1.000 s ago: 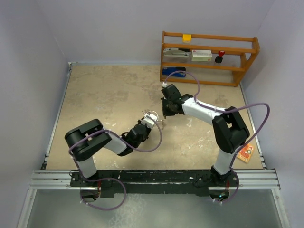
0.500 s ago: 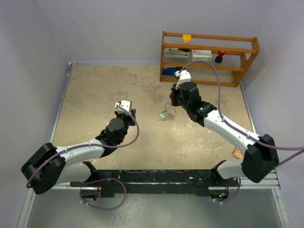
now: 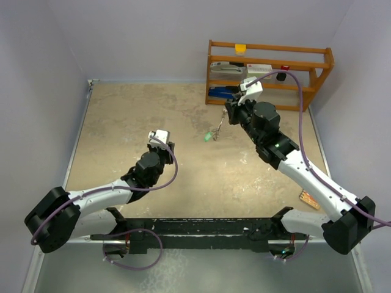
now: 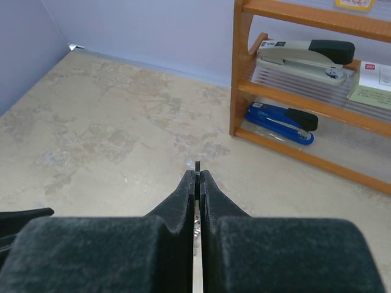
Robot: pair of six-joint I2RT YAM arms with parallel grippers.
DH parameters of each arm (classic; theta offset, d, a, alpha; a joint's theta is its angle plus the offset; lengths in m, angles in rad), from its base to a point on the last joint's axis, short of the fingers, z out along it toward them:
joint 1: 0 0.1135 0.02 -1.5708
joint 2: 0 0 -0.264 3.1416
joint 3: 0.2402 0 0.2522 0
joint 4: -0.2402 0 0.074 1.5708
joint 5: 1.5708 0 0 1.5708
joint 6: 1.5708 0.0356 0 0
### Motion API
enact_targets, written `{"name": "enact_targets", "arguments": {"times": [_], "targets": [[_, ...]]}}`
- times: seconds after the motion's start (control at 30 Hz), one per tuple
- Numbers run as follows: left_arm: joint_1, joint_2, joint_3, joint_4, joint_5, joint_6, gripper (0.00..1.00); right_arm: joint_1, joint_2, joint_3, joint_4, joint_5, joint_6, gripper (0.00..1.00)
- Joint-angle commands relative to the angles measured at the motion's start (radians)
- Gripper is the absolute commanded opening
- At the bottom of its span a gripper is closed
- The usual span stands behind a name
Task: Put the keys on the keyring
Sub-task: Pick up the keyring from the center of the board, then place the keyring at the center of the board.
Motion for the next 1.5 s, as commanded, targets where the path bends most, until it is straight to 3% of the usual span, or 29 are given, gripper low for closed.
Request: {"name": "enact_targets", "arguments": {"times": [0.0, 0.33, 0.47, 0.57, 0.7, 0.77, 1.17, 1.47], "targets": [[0.003, -0.044, 0.014, 0.007, 0.009, -0.019, 0.33, -0.001, -0.030, 0.047, 0.068, -0.035, -0.028, 0.00], [0.003, -0.064, 0.023, -0.019, -0.003, -0.031, 0.33, -0.001, -0.043, 0.072, 0.052, -0.034, -0.022, 0.00], [0.005, -0.078, 0.024, -0.026, -0.036, -0.062, 0.37, -0.001, -0.020, 0.084, 0.036, -0.064, -0.013, 0.00], [0.016, -0.096, 0.021, -0.037, -0.061, -0.097, 0.45, 0.000, 0.027, 0.083, 0.046, -0.107, 0.023, 0.00], [0.055, -0.143, 0.023, -0.086, -0.080, -0.168, 0.65, 0.014, 0.110, 0.090, 0.099, -0.188, 0.080, 0.00], [0.083, -0.167, 0.027, -0.112, -0.068, -0.188, 0.68, 0.035, 0.162, 0.109, 0.120, -0.210, 0.089, 0.00], [0.157, -0.236, -0.006, -0.137, -0.092, -0.254, 0.71, 0.087, 0.394, 0.215, 0.268, -0.399, 0.204, 0.00], [0.165, -0.191, -0.015, -0.110, -0.072, -0.268, 0.70, 0.057, 0.376, 0.120, 0.210, -0.222, 0.224, 0.00]]}}
